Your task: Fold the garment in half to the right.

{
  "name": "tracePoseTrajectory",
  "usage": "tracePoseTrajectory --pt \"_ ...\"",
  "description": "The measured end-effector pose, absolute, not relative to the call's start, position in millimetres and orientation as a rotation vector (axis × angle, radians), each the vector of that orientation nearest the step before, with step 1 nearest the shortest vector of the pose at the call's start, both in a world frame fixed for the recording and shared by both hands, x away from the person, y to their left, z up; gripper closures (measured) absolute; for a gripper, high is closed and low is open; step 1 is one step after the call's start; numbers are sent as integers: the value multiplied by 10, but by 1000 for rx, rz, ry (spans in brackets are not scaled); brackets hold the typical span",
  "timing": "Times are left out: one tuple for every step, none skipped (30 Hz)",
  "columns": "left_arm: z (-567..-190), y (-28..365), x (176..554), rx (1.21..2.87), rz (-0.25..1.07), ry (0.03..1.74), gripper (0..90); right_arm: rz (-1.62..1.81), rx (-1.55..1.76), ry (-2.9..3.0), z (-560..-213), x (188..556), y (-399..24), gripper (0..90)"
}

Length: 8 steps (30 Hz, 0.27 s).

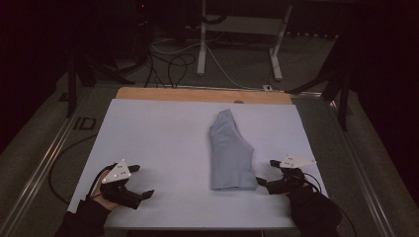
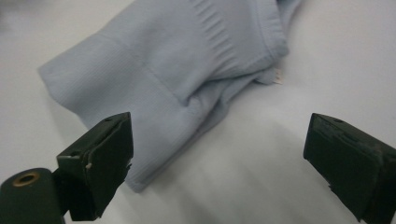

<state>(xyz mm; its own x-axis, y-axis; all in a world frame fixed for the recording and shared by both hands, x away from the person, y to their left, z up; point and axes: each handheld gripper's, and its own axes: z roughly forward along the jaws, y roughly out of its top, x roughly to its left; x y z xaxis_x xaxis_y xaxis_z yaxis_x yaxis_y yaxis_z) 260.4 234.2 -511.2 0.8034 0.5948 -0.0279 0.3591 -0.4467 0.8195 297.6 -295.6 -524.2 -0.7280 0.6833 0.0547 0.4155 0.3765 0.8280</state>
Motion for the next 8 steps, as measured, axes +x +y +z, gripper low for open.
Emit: tracePoseTrajectory --pt "-5117 2338 2603 2091 334 706 5 1278 974 2341 -5247 2984 -2965 84" --pt "-5122 2337 2609 2104 338 715 5 1282 982 2339 -5253 2990 -2967 84" --pt "-5127 2341 2614 2109 343 723 5 1282 980 2340 -5259 2995 -2965 84" --pt "-5132 2349 2619 2107 346 732 5 1279 979 2344 -5262 2999 -2963 84" --pt "-5134 2357 2622 2105 346 739 5 1273 983 2348 -5265 3001 -2955 84" --pt "-5134 2360 2620 2104 352 739 5 1276 982 2351 -5267 3003 -2946 84" --pt "-5130 2362 2617 2103 357 734 5 1277 975 2358 -5267 3003 -2937 84" --pt "-5130 2362 2617 2103 357 734 6 1268 966 2361 -5264 3001 -2928 84"
